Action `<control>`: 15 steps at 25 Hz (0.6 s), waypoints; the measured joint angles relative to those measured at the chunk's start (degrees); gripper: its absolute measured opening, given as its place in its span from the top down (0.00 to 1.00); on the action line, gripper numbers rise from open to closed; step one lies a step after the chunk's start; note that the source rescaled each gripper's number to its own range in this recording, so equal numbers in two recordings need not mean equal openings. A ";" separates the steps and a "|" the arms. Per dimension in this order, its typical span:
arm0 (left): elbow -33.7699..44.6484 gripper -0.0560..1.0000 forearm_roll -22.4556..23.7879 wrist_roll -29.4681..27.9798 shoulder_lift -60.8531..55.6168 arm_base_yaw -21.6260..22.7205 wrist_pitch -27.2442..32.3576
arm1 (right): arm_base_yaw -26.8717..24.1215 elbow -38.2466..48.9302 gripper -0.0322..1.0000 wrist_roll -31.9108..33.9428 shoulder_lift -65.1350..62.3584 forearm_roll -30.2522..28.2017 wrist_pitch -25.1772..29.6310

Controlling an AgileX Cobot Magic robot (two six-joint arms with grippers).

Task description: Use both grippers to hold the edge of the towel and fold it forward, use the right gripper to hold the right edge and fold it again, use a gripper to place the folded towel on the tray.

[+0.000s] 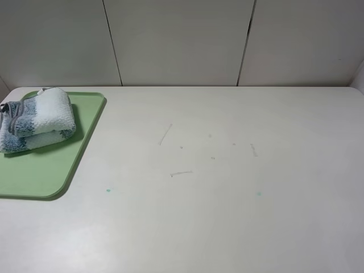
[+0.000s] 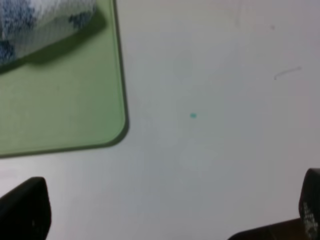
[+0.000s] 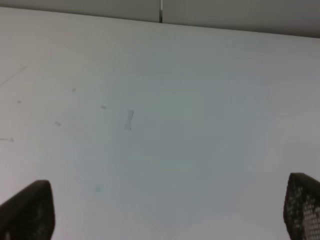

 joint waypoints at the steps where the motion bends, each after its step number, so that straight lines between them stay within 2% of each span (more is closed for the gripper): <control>1: 0.61 0.00 0.00 0.11 -2.10 0.00 0.00 | 0.00 0.00 0.00 0.00 0.00 0.00 0.00; 5: 3.26 0.00 1.46 0.21 -9.78 0.00 -0.09 | 0.00 0.00 0.00 0.00 0.00 0.00 0.00; 11: 8.94 0.00 6.23 0.27 -20.04 0.00 -5.00 | 0.00 0.00 0.00 0.00 0.00 0.00 0.00; 15: 13.32 0.00 6.75 0.27 -23.65 0.00 -5.79 | 0.00 0.00 0.00 0.00 0.00 0.00 0.00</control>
